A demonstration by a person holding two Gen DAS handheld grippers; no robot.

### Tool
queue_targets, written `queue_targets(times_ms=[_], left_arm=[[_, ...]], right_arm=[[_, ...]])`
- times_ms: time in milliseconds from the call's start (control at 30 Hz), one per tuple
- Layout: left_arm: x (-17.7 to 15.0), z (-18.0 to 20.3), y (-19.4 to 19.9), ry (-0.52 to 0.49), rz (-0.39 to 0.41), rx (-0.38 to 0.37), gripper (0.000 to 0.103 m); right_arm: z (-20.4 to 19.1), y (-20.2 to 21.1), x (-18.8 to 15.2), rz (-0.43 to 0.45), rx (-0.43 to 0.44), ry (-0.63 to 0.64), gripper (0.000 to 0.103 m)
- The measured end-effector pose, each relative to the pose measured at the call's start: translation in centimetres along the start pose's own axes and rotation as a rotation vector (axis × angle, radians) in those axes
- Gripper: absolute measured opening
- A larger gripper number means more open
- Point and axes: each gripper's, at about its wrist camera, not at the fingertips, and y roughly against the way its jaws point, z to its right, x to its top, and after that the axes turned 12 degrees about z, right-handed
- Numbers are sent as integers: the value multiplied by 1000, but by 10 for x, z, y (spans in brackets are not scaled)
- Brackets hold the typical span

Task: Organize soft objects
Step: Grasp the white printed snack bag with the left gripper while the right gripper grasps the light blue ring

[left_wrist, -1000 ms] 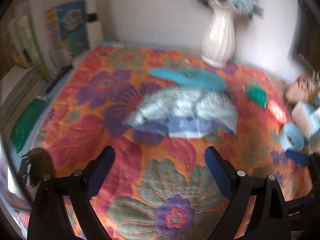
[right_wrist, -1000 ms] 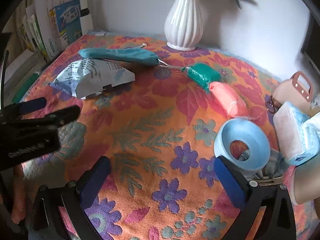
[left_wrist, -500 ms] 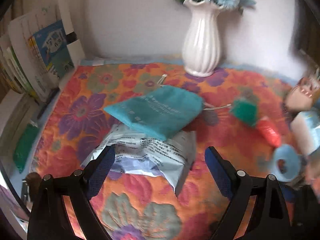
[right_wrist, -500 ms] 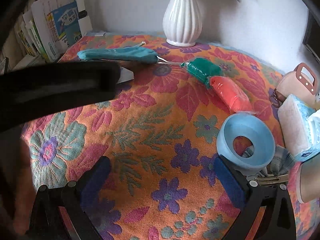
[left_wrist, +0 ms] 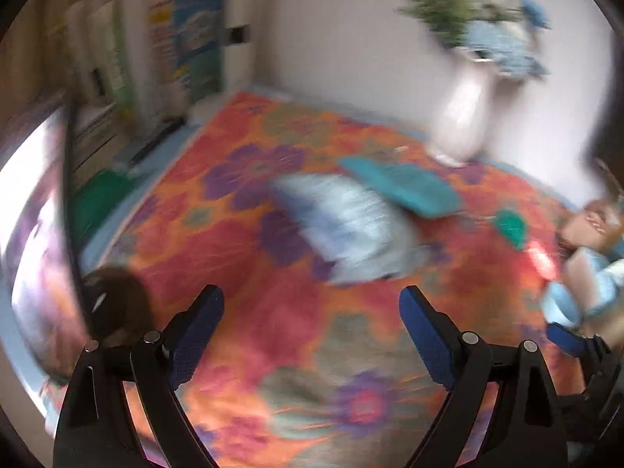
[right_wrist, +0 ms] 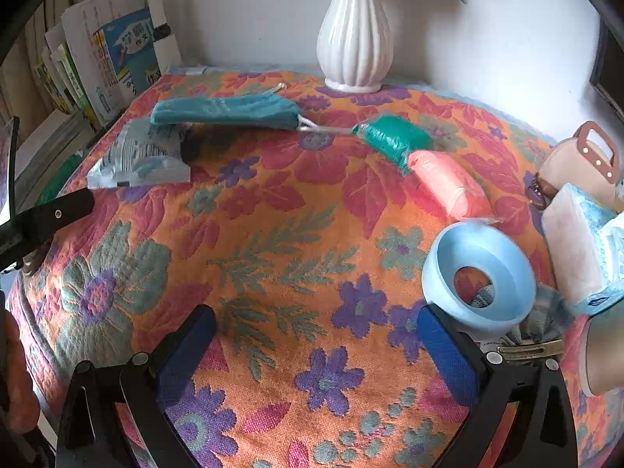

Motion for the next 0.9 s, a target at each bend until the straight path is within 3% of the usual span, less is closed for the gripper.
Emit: queue_targets(times_ms=[100,167,233,300,333,367,433,600,767,800,833,900], left_arm=[[19,22,-18,-37,12,-24,91],[27,33,-41,-81,-15,26,91],[28,37,-71,-112,-65,85,91],[26,34,-86,-95,-79,49,88],[23,31,-87,-79,-77,40,70],[19,27,-89,-53,-83,24,62],[15,20,-81,-26,-58,-7,57],[2,11,-57,6,-55,-105,56],[-8,-1,-27,48,11,-259,56],[-9,0,-24,46,21,-274,56],[-9,3,-21,35,32,-284,56],[-10,12,-18,-9,49,-286,56]], right_arm=[[2,38,0,173,1,-17,103],[8,66,-4,268,3,-33,103],[21,85,-8,302,-48,-51,103],[39,89,-9,276,-70,-71,103],[49,88,-10,248,-73,-81,103],[55,86,-10,225,-74,-91,103],[73,82,-11,190,-66,-122,103],[80,58,-1,108,-26,-139,103],[60,20,8,16,-133,-16,102],[60,12,9,-4,-160,-16,94],[61,6,10,-18,-163,-30,80],[68,-6,9,-49,-176,-64,70]])
